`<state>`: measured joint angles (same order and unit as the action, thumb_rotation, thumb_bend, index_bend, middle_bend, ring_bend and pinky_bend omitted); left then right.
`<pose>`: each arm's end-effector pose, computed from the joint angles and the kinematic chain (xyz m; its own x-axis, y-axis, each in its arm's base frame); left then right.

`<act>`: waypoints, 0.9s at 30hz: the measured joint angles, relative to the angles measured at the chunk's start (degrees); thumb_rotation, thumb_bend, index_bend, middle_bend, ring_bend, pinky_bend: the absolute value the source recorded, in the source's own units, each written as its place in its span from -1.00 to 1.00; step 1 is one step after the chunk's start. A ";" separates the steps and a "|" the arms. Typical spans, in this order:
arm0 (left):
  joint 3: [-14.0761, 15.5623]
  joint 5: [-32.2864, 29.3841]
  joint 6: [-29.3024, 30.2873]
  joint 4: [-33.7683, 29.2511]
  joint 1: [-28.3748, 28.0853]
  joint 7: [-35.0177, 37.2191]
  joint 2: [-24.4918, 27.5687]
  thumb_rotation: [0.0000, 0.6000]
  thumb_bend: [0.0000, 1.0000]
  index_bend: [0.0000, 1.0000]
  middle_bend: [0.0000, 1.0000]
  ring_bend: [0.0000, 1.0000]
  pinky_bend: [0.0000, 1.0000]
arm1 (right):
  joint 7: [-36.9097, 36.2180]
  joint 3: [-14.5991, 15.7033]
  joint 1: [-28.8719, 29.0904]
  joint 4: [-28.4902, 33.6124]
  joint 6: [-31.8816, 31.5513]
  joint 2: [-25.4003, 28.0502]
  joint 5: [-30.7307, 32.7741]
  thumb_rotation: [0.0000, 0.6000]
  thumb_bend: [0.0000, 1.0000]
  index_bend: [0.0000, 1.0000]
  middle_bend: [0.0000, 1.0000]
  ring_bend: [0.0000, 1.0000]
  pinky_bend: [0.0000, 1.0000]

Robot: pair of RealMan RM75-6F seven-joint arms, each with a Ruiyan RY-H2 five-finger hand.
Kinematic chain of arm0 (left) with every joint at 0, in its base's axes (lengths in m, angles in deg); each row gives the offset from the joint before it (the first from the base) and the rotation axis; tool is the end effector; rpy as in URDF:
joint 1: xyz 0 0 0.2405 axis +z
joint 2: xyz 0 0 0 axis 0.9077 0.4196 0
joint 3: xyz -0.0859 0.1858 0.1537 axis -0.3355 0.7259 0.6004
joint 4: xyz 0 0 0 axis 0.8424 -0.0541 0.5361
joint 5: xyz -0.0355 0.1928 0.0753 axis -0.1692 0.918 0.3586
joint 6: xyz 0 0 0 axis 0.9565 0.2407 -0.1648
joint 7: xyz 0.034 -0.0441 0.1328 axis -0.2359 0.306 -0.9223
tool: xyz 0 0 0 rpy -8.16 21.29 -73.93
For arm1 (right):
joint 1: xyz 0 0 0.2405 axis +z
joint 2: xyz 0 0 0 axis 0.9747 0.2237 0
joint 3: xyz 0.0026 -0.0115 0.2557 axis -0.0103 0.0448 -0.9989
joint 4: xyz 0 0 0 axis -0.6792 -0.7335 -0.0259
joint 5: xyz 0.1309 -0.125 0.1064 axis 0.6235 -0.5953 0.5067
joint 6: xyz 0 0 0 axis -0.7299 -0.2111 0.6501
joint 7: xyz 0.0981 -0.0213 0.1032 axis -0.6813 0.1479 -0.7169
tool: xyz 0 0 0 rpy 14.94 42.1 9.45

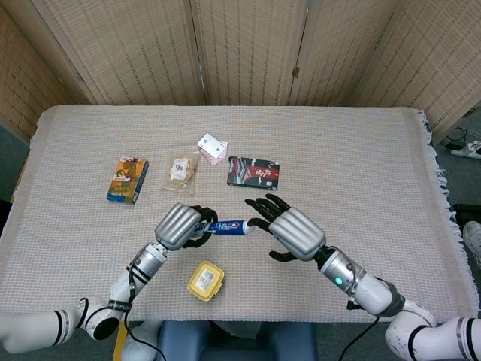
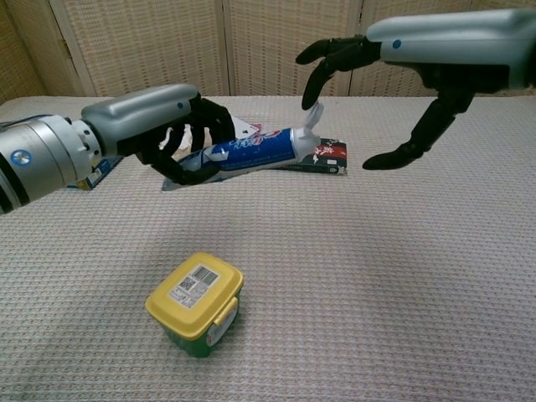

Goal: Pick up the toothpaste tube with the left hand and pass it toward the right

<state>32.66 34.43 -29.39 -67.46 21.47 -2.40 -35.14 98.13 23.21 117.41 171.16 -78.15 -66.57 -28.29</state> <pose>-0.0995 0.3265 -0.0073 0.3270 0.1899 0.9257 0.8005 -0.5762 -0.1646 -0.0879 -0.2850 0.0736 0.4752 -0.2734 0.8363 -0.7398 -0.6386 0.2116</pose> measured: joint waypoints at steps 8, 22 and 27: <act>0.39 1.17 1.01 0.61 0.47 1.86 0.17 1.00 0.49 0.51 0.65 0.46 0.43 | 0.72 1.07 -0.10 -0.09 -1.13 0.30 1.60 1.00 -0.39 -0.43 -1.00 -1.00 -1.00; 0.38 2.66 3.38 0.51 1.39 5.00 0.09 1.00 0.49 0.51 0.65 0.46 0.43 | -0.90 1.91 0.40 -0.78 -2.03 -1.16 1.57 1.00 -0.39 -0.43 -1.00 -1.00 -1.00; 0.71 4.76 6.55 2.12 2.52 8.50 -0.49 1.00 0.49 0.51 0.65 0.46 0.43 | -7.36 1.90 -1.25 0.20 -5.29 0.15 -2.41 1.00 -0.39 -0.56 -0.99 -1.00 -1.00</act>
<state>33.36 39.19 -22.84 -65.33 23.99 6.10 -35.62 90.77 25.11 116.16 171.36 -83.44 -66.41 -30.70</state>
